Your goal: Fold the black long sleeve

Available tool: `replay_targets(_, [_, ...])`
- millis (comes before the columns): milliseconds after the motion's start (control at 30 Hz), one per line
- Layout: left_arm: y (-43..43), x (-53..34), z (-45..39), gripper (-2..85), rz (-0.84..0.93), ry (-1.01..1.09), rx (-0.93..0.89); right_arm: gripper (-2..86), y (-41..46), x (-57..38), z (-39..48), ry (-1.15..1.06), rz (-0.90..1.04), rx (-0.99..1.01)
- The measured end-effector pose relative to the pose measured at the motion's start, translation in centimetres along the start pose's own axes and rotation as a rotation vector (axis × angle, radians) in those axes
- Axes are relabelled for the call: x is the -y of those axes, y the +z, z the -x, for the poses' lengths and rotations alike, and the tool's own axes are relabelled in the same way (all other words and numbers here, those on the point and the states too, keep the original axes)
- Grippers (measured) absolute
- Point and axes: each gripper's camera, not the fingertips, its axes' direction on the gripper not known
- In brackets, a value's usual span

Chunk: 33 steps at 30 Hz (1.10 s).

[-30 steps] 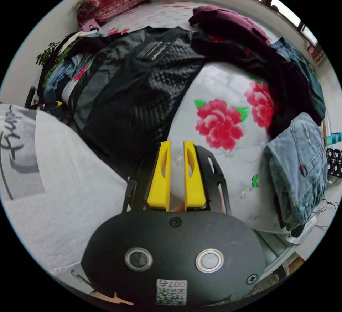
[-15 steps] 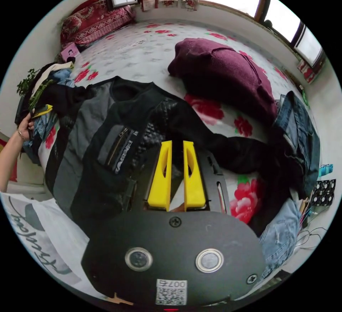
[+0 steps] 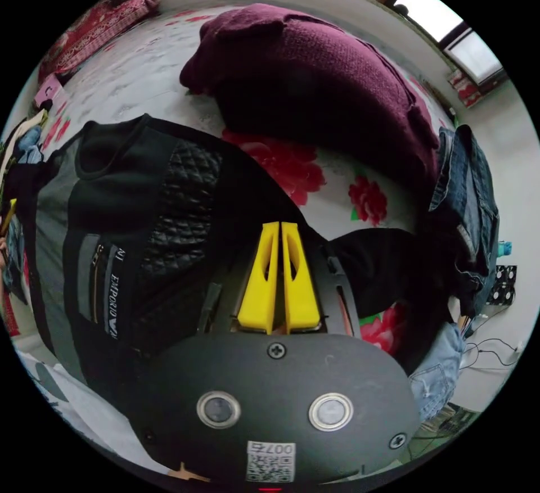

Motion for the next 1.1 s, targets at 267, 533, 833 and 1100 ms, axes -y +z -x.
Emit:
replay_targets(267, [-8.3,-5.3,-0.7,5.7,-0.241,0.070,0.141,-0.3,-5.9,-4.7,1.0,0.062,-0.150,0.084])
replay_targets(533, [-10.3,-0.9,-3.5,10.8,-0.228,0.336,0.579,-0.3,-8.5,-11.6,3.6,-0.053,-0.135,0.308])
replay_targets(833, [-11.2,1.2,-3.4,0.2,-0.045,0.352,0.481,-0.2,-11.4,-16.4,5.0,-0.141,-0.164,0.415])
replay_targets(1100, [-23.7,-1.3,-5.7,-0.8,-0.182,0.420,-0.167,-0.1,-13.2,-20.6,4.5,-0.154,-0.201,0.452])
